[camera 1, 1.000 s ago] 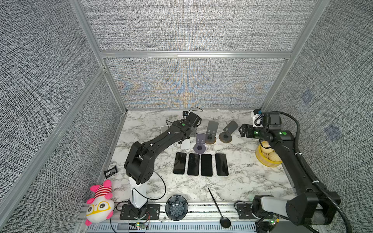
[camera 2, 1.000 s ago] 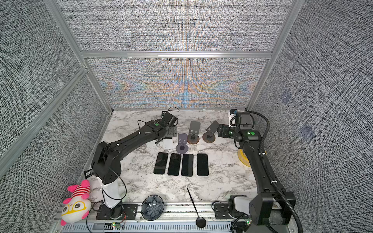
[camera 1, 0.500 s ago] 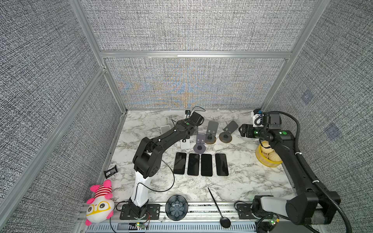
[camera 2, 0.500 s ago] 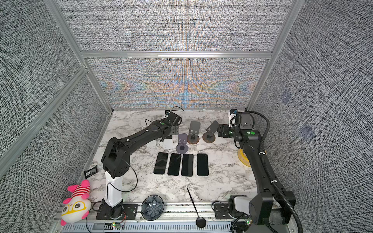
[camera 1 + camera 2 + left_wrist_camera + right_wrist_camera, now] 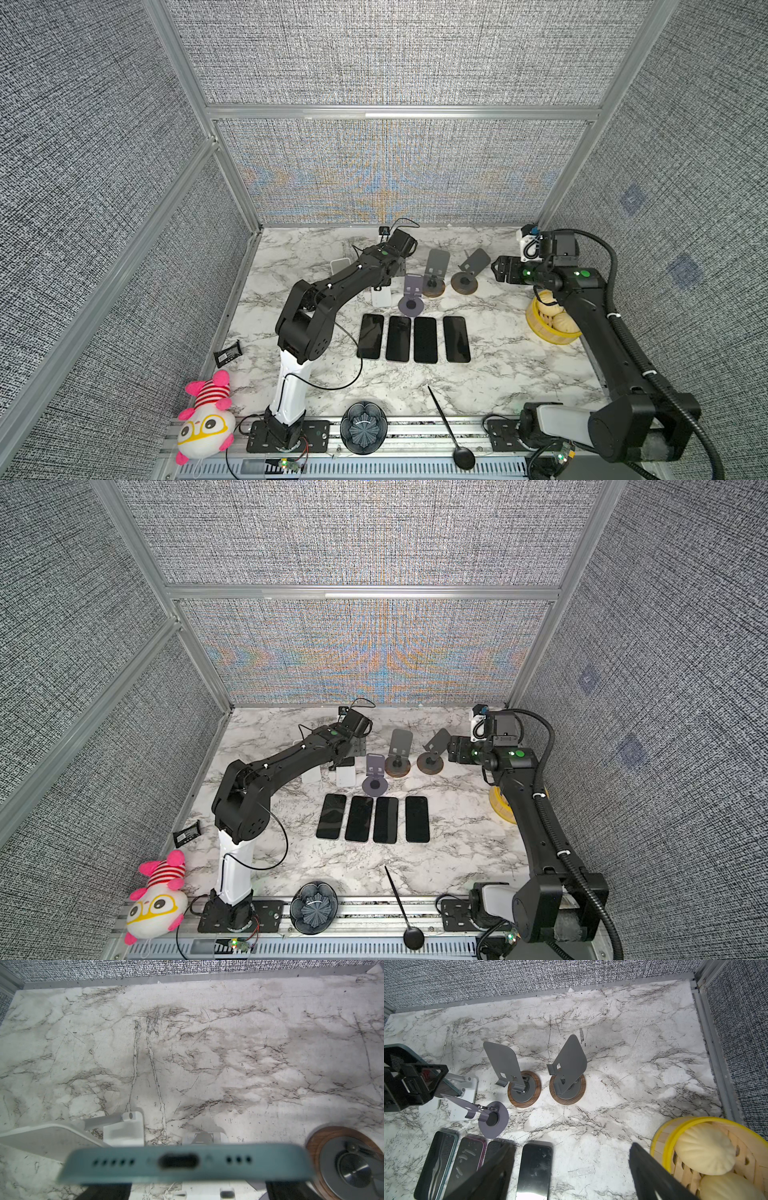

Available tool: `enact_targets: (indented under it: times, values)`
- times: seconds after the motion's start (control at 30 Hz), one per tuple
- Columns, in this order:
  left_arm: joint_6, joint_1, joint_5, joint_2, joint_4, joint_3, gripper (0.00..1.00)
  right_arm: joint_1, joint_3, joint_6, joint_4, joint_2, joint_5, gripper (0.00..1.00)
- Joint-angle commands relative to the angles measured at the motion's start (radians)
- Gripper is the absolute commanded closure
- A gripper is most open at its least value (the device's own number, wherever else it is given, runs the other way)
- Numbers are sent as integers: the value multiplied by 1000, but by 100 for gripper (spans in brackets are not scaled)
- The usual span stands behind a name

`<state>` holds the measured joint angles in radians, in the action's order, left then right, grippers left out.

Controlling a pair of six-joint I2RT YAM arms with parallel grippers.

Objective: Remove the phone from the phone stand

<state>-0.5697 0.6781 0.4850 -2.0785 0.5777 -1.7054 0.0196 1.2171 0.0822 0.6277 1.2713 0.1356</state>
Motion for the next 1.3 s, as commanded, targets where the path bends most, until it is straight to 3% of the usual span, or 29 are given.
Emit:
enact_targets:
  times: [0.0, 0.83, 1.27]
  values:
    - [-21, -1, -15, 11, 6, 10, 9, 0, 5, -4, 1, 2, -5, 13]
    - [-47, -1, -19, 25, 39, 14, 28, -1, -3, 0, -6, -2, -5, 12]
    - [-46, 0, -37, 87, 25, 41, 31, 1, -4, 2, -7, 3, -3, 13]
